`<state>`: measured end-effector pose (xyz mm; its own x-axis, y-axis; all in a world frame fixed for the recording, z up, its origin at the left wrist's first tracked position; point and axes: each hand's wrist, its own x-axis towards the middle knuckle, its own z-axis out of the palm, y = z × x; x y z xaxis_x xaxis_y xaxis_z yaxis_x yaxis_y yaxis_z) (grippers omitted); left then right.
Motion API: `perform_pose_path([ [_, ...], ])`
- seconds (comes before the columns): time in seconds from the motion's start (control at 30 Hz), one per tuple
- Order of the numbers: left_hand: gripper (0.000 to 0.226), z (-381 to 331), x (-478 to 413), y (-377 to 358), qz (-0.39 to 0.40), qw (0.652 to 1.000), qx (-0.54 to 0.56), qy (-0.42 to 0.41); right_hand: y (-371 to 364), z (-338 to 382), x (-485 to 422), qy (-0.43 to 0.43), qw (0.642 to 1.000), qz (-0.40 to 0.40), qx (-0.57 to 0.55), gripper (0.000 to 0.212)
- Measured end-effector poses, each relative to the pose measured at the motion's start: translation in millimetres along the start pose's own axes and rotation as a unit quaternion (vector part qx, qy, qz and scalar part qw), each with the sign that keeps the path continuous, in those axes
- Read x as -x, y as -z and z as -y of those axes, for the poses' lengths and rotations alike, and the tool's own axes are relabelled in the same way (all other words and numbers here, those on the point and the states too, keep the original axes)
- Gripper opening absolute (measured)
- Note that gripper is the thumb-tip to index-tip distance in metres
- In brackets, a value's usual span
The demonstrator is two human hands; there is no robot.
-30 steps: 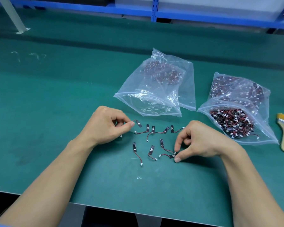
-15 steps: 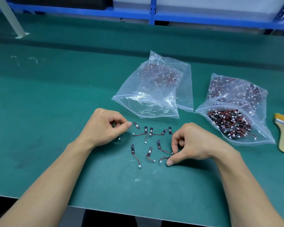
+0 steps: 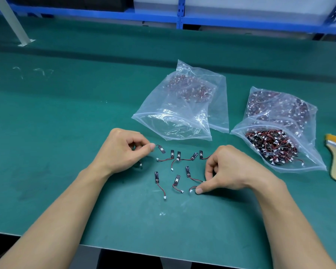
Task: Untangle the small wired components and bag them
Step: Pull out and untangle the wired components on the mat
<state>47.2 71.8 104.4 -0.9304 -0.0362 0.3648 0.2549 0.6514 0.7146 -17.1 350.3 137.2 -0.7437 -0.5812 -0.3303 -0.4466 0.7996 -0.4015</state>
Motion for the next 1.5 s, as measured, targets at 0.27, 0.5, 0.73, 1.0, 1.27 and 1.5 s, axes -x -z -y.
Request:
perform_pose_path([
  [0.27, 0.020, 3.9, -0.5, 0.2, -0.022, 1.000, 0.003, 0.019, 9.8, -15.8, 5.1, 0.009, 0.999, -0.008, -0.037, 0.037],
  [0.5, 0.022, 10.2, -3.0, -0.9, -0.076, 0.993, 0.024, 0.086, 13.3, -30.7, 3.0, 0.062, 0.989, -0.047, -0.126, 0.042],
  [0.73, 0.025, 17.5, -7.3, 0.8, -0.103, 0.984, 0.016, 0.147, -1.9, -33.6, -18.6, 0.036, 0.916, -0.270, -0.295, 0.041],
  [1.0, 0.039, 9.9, 1.5, -0.8, 0.028, 0.990, -0.028, 0.138, -7.5, -39.6, -27.6, 0.003, 0.904, -0.297, -0.307, 0.034],
  [1.27, 0.035, -5.3, 3.4, 4.5, 0.143, 0.969, 0.165, 0.120, -7.6, -40.1, -28.1, -0.014, 0.908, -0.288, -0.305, 0.033],
  [1.5, 0.032, -0.8, 3.0, 6.3, 0.054, 0.987, 0.115, 0.100, -7.7, -39.7, -29.5, -0.016, 0.900, -0.298, -0.318, 0.034],
])
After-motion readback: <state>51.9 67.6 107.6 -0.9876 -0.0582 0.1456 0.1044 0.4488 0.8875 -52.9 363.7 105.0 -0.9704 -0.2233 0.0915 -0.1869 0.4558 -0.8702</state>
